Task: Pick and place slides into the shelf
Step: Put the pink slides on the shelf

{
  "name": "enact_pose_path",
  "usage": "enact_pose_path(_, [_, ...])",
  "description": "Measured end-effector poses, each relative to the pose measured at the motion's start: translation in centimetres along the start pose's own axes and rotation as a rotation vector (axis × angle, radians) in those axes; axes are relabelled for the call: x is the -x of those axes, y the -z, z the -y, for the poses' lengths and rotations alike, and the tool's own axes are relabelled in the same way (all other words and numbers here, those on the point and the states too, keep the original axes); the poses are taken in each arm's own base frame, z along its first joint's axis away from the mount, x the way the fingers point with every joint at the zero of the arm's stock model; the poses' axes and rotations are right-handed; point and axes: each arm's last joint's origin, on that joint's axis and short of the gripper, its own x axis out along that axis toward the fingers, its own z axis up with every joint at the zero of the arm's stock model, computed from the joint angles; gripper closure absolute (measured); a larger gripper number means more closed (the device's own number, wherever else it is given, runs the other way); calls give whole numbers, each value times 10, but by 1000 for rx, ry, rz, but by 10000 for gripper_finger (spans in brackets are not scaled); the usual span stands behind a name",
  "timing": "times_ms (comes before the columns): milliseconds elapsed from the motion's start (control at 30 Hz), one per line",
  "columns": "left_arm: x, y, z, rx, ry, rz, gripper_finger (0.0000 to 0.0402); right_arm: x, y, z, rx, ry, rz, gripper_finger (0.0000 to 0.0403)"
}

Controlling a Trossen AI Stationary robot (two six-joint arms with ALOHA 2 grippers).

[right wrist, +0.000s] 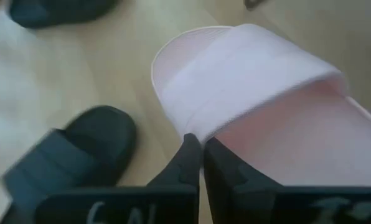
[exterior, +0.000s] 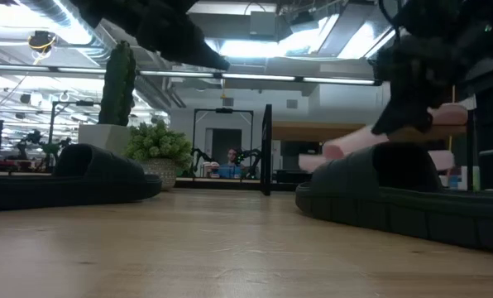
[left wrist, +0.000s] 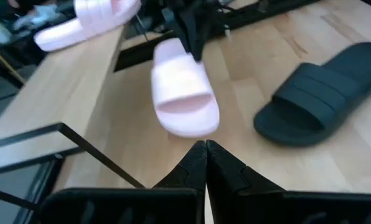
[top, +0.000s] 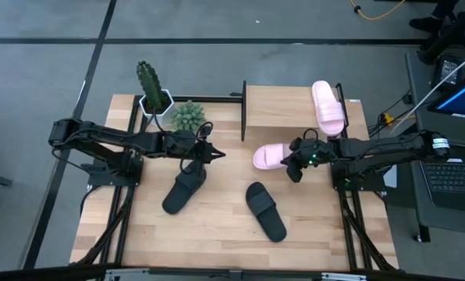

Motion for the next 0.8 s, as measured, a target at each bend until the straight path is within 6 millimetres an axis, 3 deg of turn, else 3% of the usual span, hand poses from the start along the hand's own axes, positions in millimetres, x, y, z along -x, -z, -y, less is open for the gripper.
enact_pose_path(267, [6, 14, -10, 31, 154, -34, 402, 15, -18, -16, 97, -56, 73, 395])
enact_pose_path(567, [4, 26, -19, 76, 129, -57, 402, 35, -35, -39, 194, -102, 122, 396])
enact_pose_path(800, [4, 24, -20, 53, 122, -34, 402, 67, -59, -50, 299, -17, 126, 396])
